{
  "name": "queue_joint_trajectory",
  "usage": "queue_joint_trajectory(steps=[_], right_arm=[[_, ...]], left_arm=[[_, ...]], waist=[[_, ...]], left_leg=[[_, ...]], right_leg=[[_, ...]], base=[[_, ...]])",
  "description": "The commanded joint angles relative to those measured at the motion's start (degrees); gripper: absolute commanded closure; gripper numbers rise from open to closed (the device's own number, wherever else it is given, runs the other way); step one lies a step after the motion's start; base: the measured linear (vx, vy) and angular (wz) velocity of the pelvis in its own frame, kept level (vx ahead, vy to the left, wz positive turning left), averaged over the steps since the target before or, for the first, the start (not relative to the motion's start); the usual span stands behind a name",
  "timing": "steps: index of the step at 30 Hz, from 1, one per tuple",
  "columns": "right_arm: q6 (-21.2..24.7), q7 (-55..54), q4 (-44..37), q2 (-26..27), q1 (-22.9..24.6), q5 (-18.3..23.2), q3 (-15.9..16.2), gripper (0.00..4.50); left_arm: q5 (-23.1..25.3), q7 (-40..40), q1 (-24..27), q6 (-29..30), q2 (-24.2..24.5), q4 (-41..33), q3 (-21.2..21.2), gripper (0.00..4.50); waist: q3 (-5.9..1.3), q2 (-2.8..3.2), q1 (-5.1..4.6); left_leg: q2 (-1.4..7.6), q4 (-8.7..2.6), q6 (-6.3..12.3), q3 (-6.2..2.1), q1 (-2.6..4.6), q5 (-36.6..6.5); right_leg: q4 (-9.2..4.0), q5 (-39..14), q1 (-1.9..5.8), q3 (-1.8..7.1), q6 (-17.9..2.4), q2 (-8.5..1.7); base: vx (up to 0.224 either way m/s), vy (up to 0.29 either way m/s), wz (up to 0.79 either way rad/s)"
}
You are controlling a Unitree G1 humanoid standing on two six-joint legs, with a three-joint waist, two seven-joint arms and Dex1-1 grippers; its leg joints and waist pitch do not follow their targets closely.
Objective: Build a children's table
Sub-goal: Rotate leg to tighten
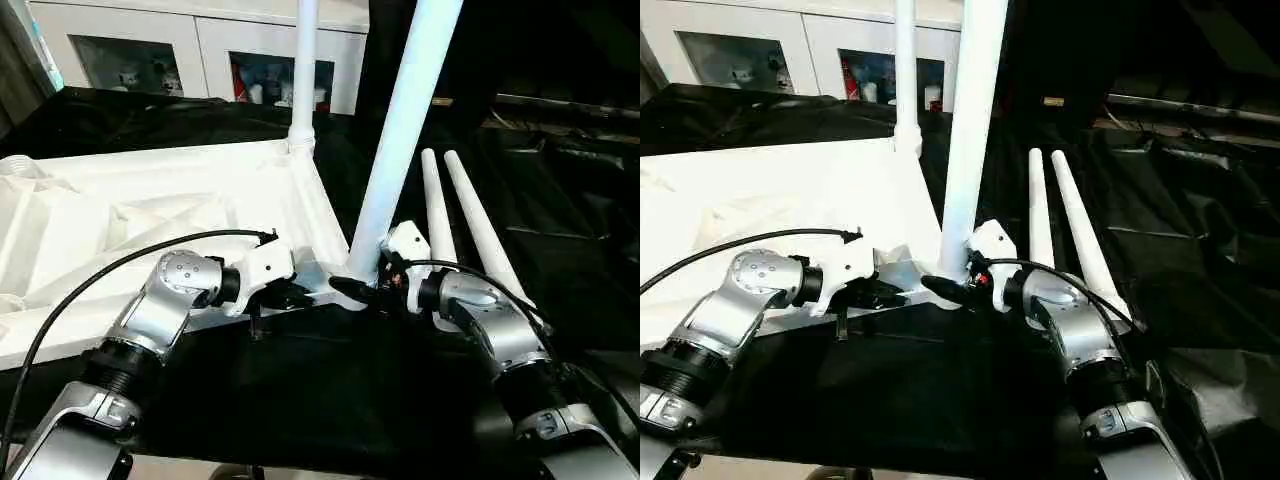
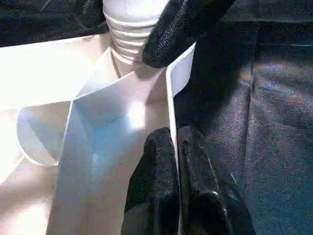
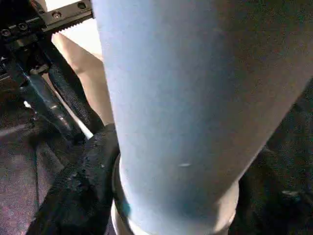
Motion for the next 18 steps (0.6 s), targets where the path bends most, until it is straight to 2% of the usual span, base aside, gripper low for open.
queue_joint_trajectory(steps=[1, 3, 6, 7, 10, 12, 13, 14, 15, 17, 18], right_arm=[[-0.61, -0.35, 1.41, 0.39, 0.10, -0.43, 0.66, 1.68], [-1.13, -2.52, 2.36, 1.35, 0.77, -0.78, 0.50, 1.74], [-0.92, -3.98, 2.73, 1.97, 1.06, -0.81, 0.04, 1.77], [-0.62, -5.02, 2.91, 2.34, 1.07, -0.79, -0.33, 1.78], [1.52, -16.68, 5.29, 6.35, 0.81, -0.44, -4.44, 1.78], [2.45, -22.09, 6.19, 8.49, 0.89, -0.78, -5.60, 1.78], [3.33, -25.15, 6.79, 10.09, 0.90, -1.03, -5.94, 1.78], [4.71, -29.52, 7.64, 12.54, 0.91, -1.47, -6.23, 1.78], [5.28, -31.07, 7.87, 14.25, 0.94, -1.49, -6.04, 1.78], [5.30, -31.64, 8.13, 15.51, 0.87, -1.79, -5.36, 1.78], [5.02, -31.88, 8.45, 16.69, 0.70, -1.86, -4.71, 1.78]], left_arm=[[-1.33, -1.54, 2.06, -0.18, -1.08, 1.03, -1.58, 4.50], [-0.99, -1.03, 2.60, 0.28, -0.75, 0.27, -1.62, 4.50], [-0.89, -0.60, 2.86, 0.72, -0.71, -0.06, -1.55, 4.50], [-0.80, -0.28, 2.88, 0.86, -0.80, -0.07, -1.53, 4.50], [0.36, 4.65, 2.17, 2.44, -3.13, 1.31, -1.02, 4.50], [1.50, 8.72, 1.24, 3.60, -5.26, 2.76, -0.83, 4.50], [2.11, 11.72, 0.47, 4.46, -7.01, 4.01, -0.60, 4.50], [3.04, 16.39, -0.75, 5.79, -9.77, 5.99, -0.24, 4.50], [3.59, 19.36, -1.54, 6.20, -11.57, 7.25, -0.05, 4.50], [3.62, 20.96, -2.03, 6.64, -13.09, 7.88, 0.02, 4.50], [3.63, 22.00, -2.41, 7.06, -14.45, 8.08, -0.06, 4.50]], waist=[[-3.45, -0.27, 0.19], [-3.36, -0.59, 0.11], [-3.28, -0.37, -0.02], [-3.26, -0.47, -0.11], [-3.03, -0.37, -0.34], [-2.93, -0.32, -0.67], [-2.62, -0.27, -0.66], [-2.40, -0.27, -0.87], [-2.34, -0.27, -0.93], [-2.23, -0.38, -0.97], [-2.41, -0.44, -0.82]], left_leg=[[3.80, -3.48, 2.99, -1.66, 1.55, -9.54], [3.82, -3.54, 2.78, -1.65, 1.56, -10.03], [3.82, -3.72, 1.92, -1.75, 1.64, -11.42], [3.81, -3.77, 1.65, -1.78, 1.58, -11.81], [3.80, -4.10, 0.40, -1.93, 1.66, -14.05], [3.86, -4.45, -1.26, -2.12, 1.68, -16.09], [3.79, -4.51, -2.70, -2.27, 2.31, -20.29], [3.76, -4.66, -3.16, -2.24, 2.35, -21.58], [3.73, -4.65, -4.30, -2.53, 2.79, -24.56], [3.67, -4.68, -4.66, -2.66, 3.18, -26.88], [3.66, -4.72, -4.51, -2.99, 3.03, -27.84]], right_leg=[[-3.36, -2.75, 1.77, 2.39, -15.33, -3.77], [-3.49, -3.87, 1.71, 2.40, -15.13, -3.76], [-3.69, -6.35, 1.60, 2.45, -14.39, -3.77], [-3.74, -6.87, 1.62, 2.45, -14.16, -3.74], [-4.06, -10.11, 1.29, 2.53, -13.61, -3.81], [-4.26, -13.44, 1.20, 2.52, -12.58, -3.80], [-5.03, -19.09, 0.69, 2.59, -11.26, -4.00], [-5.29, -20.90, 0.46, 2.69, -10.76, -3.92], [-5.77, -24.57, 0.08, 2.67, -9.72, -4.02], [-6.19, -27.57, -0.25, 2.70, -8.70, -4.11], [-6.47, -28.90, -0.15, 2.67, -7.16, -4.28]], base=[[0.000, 0.000, 0.00], [0.000, 0.000, 0.00], [0.000, 0.000, 0.00], [0.000, 0.000, 0.00], [0.000, 0.000, 0.00], [0.000, 0.000, 0.00], [0.000, 0.000, 0.00], [-0.058, 0.018, -0.02], [0.000, 0.000, 0.00], [0.000, 0.000, 0.00], [0.000, 0.000, 0.00]])
